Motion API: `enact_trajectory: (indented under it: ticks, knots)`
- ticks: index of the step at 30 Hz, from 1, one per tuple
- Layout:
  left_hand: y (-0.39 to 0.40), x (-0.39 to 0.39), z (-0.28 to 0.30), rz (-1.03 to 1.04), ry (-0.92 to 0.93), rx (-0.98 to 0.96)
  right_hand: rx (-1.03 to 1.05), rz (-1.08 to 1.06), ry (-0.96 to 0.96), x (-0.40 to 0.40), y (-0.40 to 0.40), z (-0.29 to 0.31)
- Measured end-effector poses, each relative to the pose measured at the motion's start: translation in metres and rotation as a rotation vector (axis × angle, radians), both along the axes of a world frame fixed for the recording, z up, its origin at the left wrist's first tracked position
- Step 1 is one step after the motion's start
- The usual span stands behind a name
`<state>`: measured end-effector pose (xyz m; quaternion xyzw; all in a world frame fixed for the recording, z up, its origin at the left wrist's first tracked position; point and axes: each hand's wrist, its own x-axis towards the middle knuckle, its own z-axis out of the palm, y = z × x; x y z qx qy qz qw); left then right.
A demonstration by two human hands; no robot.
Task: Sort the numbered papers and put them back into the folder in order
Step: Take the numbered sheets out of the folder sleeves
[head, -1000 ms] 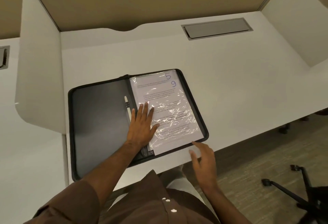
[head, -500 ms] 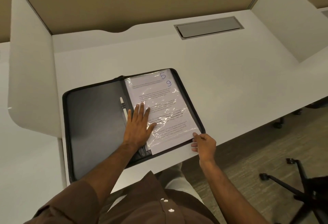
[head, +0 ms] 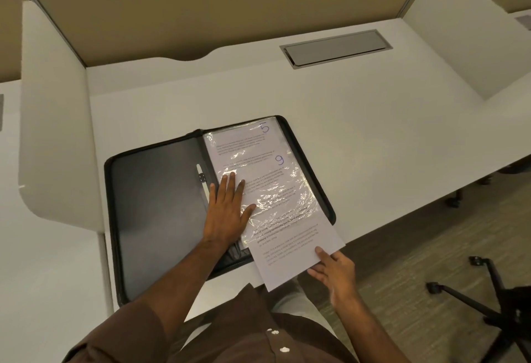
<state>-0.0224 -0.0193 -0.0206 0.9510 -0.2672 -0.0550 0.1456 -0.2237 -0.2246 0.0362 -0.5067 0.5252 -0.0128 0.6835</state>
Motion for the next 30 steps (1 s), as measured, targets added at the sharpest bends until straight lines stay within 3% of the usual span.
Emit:
enact_trajectory:
  ticks: [5,12,20,30]
  knots:
    - [0.0,0.001,0.001,0.009,-0.008,-0.003,-0.1,0.016,0.068,-0.02,-0.019,0.009]
    - [-0.001,0.002,0.001,0.008,-0.006,0.016,-0.421,0.082,0.103,-0.052,-0.096,0.03]
    - [-0.001,0.001,0.001,0.018,-0.004,0.038,-0.223,0.306,0.008,-0.043,-0.068,0.018]
    - [0.002,0.001,0.003,0.015,0.011,-0.044,-0.433,0.277,0.058,-0.04,-0.089,0.04]
